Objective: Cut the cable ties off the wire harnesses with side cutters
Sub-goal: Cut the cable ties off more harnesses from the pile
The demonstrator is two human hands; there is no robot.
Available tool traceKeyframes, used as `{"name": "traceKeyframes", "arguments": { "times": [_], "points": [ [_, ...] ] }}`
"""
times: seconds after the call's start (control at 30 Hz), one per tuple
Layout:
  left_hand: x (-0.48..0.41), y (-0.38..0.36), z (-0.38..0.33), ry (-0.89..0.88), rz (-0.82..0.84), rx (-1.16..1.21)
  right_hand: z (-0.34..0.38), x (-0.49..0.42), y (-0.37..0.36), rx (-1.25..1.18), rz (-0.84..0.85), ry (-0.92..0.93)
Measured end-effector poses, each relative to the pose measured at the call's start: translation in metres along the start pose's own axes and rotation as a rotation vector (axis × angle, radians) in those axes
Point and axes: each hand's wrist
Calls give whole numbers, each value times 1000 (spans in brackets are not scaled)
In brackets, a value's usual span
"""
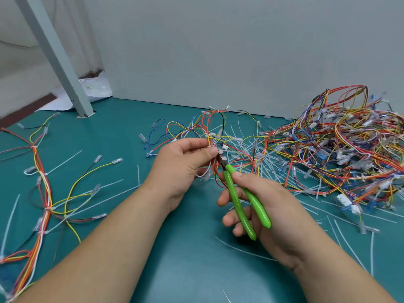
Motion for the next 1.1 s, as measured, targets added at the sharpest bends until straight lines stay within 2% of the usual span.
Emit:
{"name": "traceKeyframes", "arguments": {
  "times": [0.27, 0.6, 0.9, 1.1],
  "points": [
    [0, 0, 1, -9, -36, -50, 0, -1, 0, -27, 3, 21],
    [1, 0, -1, -4, 40, -12, 0, -1, 2, -9, -4, 36],
    [2, 1, -3, -25, 4, -129, 0, -2, 2, -38, 7, 10],
    [2, -3, -4, -10, -23, -74, -1, -1, 2, -17, 31, 26]
  ]
}}
Point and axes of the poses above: each hand's wrist, its own x-axis away from the middle knuckle, its own y-axis out of the back of the hand, z = x × y, and after that the axes turned 10 degrees about z, right-handed
